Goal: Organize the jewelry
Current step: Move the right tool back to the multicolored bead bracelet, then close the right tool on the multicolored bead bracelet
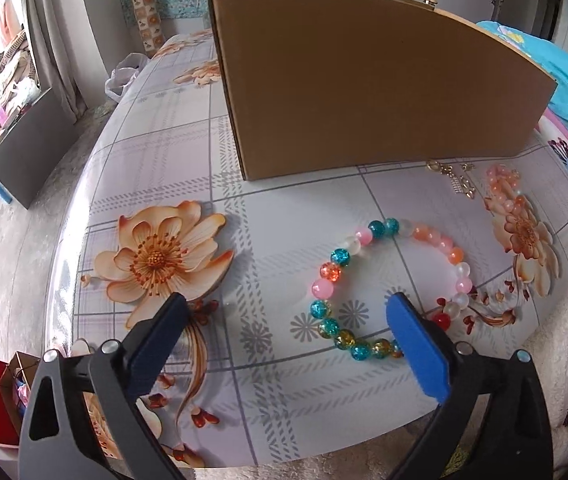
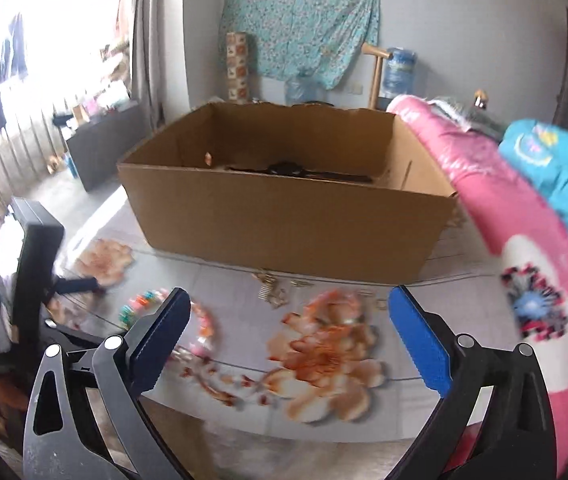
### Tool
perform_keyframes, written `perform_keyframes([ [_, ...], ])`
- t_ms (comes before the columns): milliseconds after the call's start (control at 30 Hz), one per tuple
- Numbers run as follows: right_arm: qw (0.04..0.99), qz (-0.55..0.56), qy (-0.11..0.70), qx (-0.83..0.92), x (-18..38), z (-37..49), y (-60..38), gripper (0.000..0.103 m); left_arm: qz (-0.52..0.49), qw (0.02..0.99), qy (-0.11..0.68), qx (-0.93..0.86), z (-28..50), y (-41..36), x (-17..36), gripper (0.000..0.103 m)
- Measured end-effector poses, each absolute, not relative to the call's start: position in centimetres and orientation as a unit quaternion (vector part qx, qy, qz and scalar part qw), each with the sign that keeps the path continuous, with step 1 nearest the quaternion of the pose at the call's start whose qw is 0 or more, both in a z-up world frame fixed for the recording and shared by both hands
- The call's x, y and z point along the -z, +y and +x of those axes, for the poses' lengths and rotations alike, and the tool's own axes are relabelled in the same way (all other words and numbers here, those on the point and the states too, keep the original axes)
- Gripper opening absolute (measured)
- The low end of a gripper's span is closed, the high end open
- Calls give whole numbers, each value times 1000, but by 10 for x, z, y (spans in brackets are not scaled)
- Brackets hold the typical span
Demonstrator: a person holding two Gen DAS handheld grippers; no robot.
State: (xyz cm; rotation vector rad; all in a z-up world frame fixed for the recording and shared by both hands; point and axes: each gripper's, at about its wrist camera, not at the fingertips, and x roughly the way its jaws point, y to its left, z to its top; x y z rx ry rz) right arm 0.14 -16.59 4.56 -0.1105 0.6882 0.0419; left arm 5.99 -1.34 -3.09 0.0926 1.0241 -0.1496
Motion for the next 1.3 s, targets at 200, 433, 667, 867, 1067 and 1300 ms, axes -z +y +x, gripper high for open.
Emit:
perform_keyframes([
  [200,937,-105,332,3,-30,4,-155,95,39,866,492,78,62,-10,33,97],
  [433,956,-126,266,-7,-44,-10,-151,95,43,861,500,81,67,-10,32,98],
  [667,949,-34,309,-47,-30,4,-160,95,44,876,473,83,61,-11,34,99],
  [867,910,39,401,-98,1,36,-156,61,49,870,482,89,63,-10,34,99],
  [1067,879,48,456,-129,20,56,-142,47,47,867,488,85,65,-10,35,99],
  [1300,868,29,475,-139,27,66,-129,37,46,865,492,82,65,-10,35,99],
])
